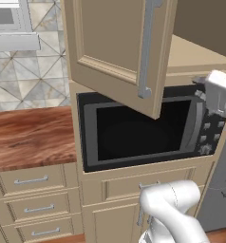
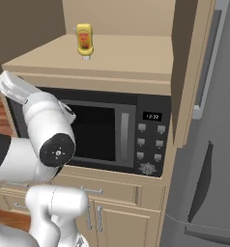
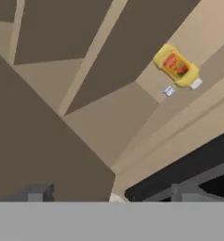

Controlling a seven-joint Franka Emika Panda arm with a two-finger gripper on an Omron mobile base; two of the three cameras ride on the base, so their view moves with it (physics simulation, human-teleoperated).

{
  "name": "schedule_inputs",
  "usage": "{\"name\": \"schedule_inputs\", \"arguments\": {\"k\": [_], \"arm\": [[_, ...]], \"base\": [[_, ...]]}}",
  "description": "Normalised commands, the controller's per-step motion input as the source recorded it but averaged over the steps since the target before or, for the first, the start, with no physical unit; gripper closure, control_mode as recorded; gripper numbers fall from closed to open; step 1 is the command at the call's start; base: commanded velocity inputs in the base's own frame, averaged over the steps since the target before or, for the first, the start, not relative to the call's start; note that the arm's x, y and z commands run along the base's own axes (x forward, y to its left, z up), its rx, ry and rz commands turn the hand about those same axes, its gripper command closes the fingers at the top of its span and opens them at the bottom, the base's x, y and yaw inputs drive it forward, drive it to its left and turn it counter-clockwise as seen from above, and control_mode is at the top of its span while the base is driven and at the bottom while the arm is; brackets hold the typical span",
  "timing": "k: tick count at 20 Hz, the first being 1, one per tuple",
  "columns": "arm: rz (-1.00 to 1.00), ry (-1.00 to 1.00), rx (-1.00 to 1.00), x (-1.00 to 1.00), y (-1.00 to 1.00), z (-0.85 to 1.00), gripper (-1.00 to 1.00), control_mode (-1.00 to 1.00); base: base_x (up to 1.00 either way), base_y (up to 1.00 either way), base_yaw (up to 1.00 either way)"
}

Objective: The dining table condiment station is running low on mustard. Refill the condiment station by opening the cabinet and taking the mustard from the cabinet and placing it on the dining table.

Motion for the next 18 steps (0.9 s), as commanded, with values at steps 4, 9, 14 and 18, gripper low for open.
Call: {"name": "schedule_inputs", "arguments": {"k": [4, 9, 14, 18], "arm": [[0.22, 0.08, 0.00, 0.05, 0.43, -0.32, -1.00, -1.00], [0.05, 0.05, -0.03, -0.02, 0.98, 0.00, -1.00, -1.00], [0.00, 0.03, -0.08, -0.25, 1.00, 0.00, -1.00, -1.00], [0.00, 0.00, -0.07, -0.50, 1.00, 0.00, -1.00, -1.00]], "base": [[0.00, 0.00, 0.00], [0.00, 0.00, 0.00], [0.00, 0.00, 0.00], [0.00, 0.00, 0.00]]}}
